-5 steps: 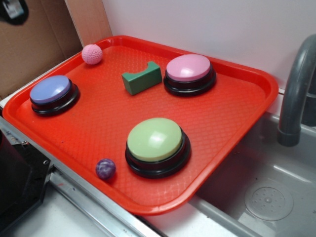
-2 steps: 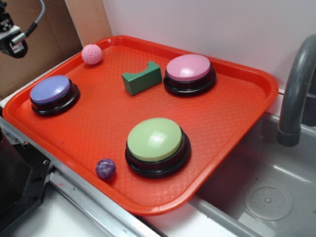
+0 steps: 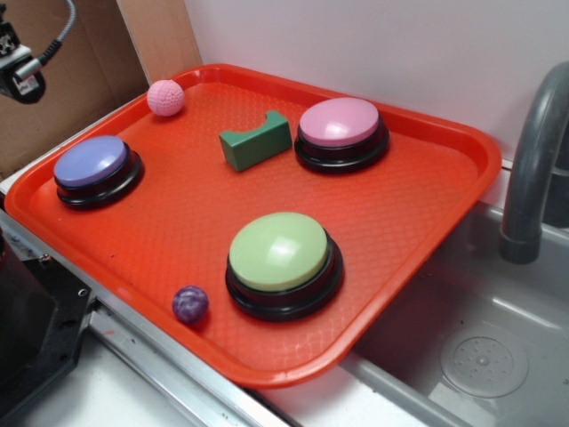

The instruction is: Push the purple button.

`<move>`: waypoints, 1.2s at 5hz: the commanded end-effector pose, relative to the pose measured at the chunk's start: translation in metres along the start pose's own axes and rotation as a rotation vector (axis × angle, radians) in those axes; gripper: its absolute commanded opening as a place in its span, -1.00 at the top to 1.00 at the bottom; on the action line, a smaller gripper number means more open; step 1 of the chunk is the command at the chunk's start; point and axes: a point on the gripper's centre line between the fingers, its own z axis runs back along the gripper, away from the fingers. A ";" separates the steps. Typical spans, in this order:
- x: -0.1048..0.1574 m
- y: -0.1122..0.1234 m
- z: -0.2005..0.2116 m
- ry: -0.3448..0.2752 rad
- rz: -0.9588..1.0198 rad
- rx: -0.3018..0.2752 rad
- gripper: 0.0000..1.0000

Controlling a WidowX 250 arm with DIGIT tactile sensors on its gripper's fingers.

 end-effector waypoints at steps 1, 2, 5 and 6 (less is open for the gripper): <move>0.026 0.016 -0.017 -0.015 -0.040 0.010 -1.00; 0.034 0.026 -0.045 0.002 0.001 0.015 -1.00; 0.057 0.029 -0.111 0.067 0.052 0.020 -1.00; 0.058 0.025 -0.117 0.098 0.060 -0.001 -1.00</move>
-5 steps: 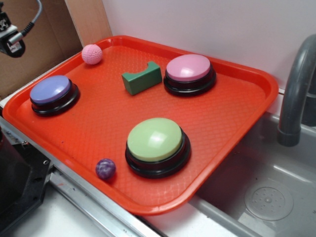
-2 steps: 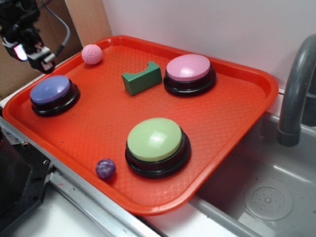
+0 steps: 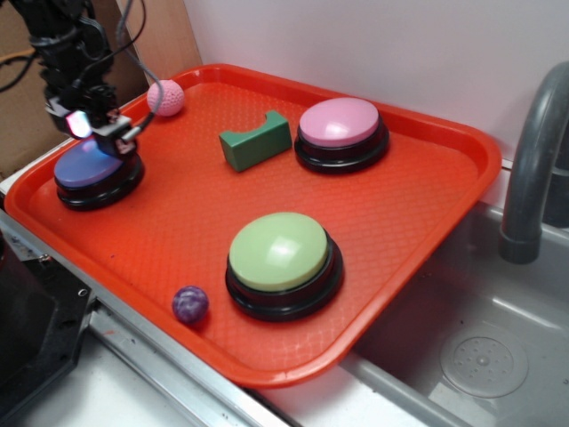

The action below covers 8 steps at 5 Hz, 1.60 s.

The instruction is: Push the purple button.

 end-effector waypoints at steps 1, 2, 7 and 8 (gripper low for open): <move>0.003 -0.001 0.003 0.015 0.009 -0.006 -1.00; 0.003 0.000 0.025 -0.008 -0.020 0.017 -1.00; -0.017 -0.020 0.073 -0.067 0.021 0.034 -1.00; -0.018 -0.019 0.091 -0.084 0.008 0.048 -1.00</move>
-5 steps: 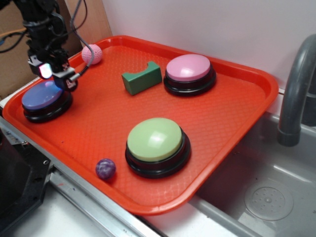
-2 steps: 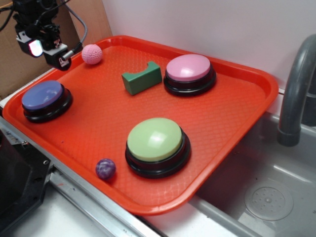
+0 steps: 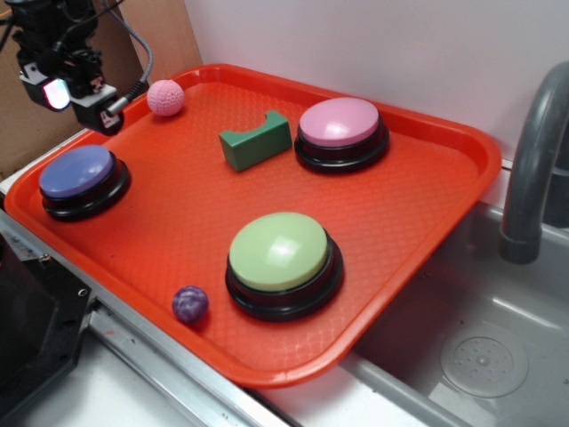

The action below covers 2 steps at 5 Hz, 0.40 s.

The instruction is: Push the purple button.

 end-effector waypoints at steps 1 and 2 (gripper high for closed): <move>0.011 0.013 0.044 -0.071 -0.049 0.008 -1.00; 0.013 0.012 0.053 -0.092 -0.058 0.028 -1.00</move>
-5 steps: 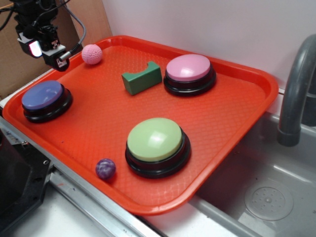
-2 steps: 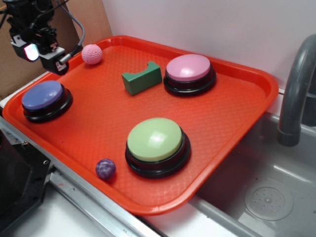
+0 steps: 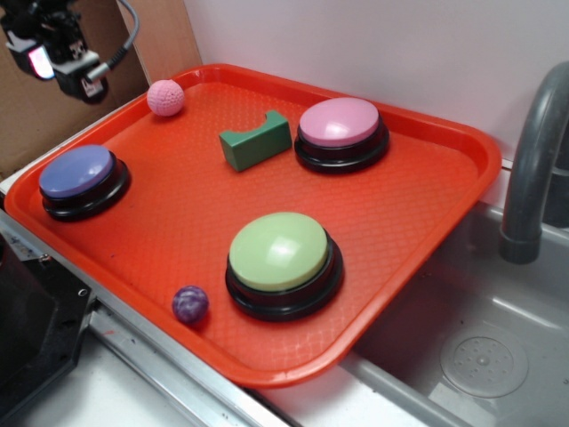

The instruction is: Push the purple button.

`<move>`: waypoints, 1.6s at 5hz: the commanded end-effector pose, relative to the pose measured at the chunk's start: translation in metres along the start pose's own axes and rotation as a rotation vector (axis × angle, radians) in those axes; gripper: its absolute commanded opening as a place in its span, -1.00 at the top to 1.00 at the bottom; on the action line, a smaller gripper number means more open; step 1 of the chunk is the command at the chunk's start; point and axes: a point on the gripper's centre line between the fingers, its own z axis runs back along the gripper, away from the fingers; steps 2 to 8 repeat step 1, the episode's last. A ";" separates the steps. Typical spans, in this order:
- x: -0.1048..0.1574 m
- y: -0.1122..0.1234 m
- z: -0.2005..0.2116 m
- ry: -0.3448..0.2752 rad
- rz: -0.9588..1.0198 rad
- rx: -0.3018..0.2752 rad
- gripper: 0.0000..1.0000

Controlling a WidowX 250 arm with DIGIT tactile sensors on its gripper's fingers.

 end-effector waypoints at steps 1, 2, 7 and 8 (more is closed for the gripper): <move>0.008 0.006 0.018 -0.055 -0.018 0.022 -1.00; 0.008 0.006 0.018 -0.055 -0.018 0.022 -1.00; 0.008 0.006 0.018 -0.055 -0.018 0.022 -1.00; 0.008 0.006 0.018 -0.055 -0.018 0.022 -1.00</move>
